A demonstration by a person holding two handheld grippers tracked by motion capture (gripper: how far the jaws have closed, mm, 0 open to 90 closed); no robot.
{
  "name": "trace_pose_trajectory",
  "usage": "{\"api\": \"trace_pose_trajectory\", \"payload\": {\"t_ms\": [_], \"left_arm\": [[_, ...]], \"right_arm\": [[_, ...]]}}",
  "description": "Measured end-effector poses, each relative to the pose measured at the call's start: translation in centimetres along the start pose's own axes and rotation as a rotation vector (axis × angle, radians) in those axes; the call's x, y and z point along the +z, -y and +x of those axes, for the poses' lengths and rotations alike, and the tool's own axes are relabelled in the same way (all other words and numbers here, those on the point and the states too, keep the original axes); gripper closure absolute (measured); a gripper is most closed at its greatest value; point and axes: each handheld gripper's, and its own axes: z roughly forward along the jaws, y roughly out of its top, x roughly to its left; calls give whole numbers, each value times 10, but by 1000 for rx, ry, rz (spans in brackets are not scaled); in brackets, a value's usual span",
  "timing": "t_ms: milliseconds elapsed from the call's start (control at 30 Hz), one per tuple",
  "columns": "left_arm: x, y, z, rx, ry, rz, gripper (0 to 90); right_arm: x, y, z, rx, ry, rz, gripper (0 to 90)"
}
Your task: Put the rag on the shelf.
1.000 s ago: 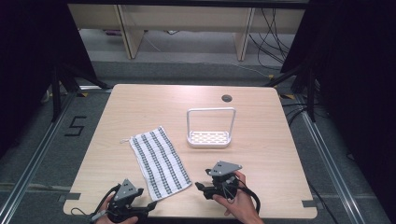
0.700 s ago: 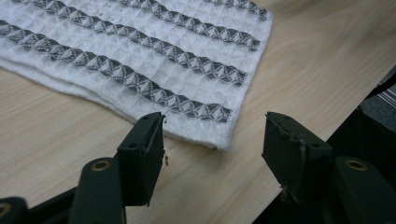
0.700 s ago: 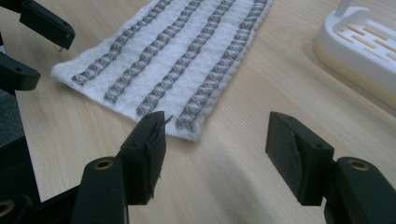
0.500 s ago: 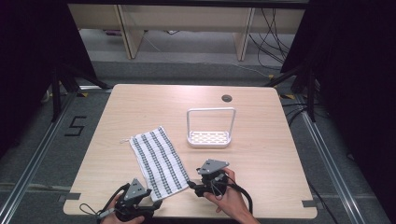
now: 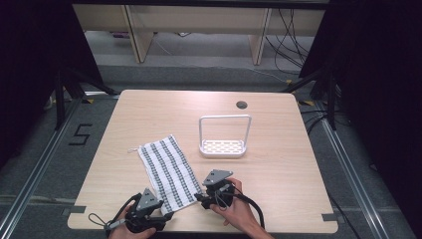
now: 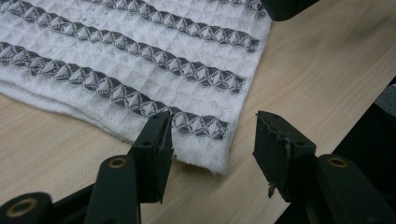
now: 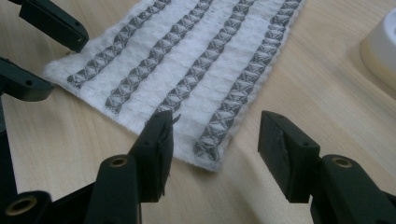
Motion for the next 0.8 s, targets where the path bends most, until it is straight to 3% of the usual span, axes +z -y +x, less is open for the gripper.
{"api": "trace_pose_trajectory", "payload": {"t_ms": [33,67,100,133,167,233,267,400,467,533,800], "left_arm": [[0,0,1,23,-5,20,464],[1,0,0,11,-17,15,466],[2,1,-1,-3,-12,12,473],[2,1,-1,1,-8,17,473],[1,0,1,32,-15,36,476],[3,-1,2,17,-21,27,485],[4,-2,2,22,-24,32,500],[8,-4,0,38,-20,41,543],[10,-5,-1,50,-28,50,558],[9,-5,-1,48,-26,57,589],[8,-4,2,53,-36,55,710]], "right_arm": [[0,-1,0,-2,-9,13,467],[2,-1,1,-4,-10,2,467],[2,-1,3,20,-5,32,467],[2,-1,3,20,-5,32,467],[2,-1,3,14,-14,26,466],[5,-1,3,4,-8,8,465],[6,-2,1,-14,-8,20,465],[9,-1,2,-2,7,25,472],[9,-2,2,-4,-9,38,494],[11,-1,1,-18,-5,40,515],[16,0,0,2,-7,62,566]]}}
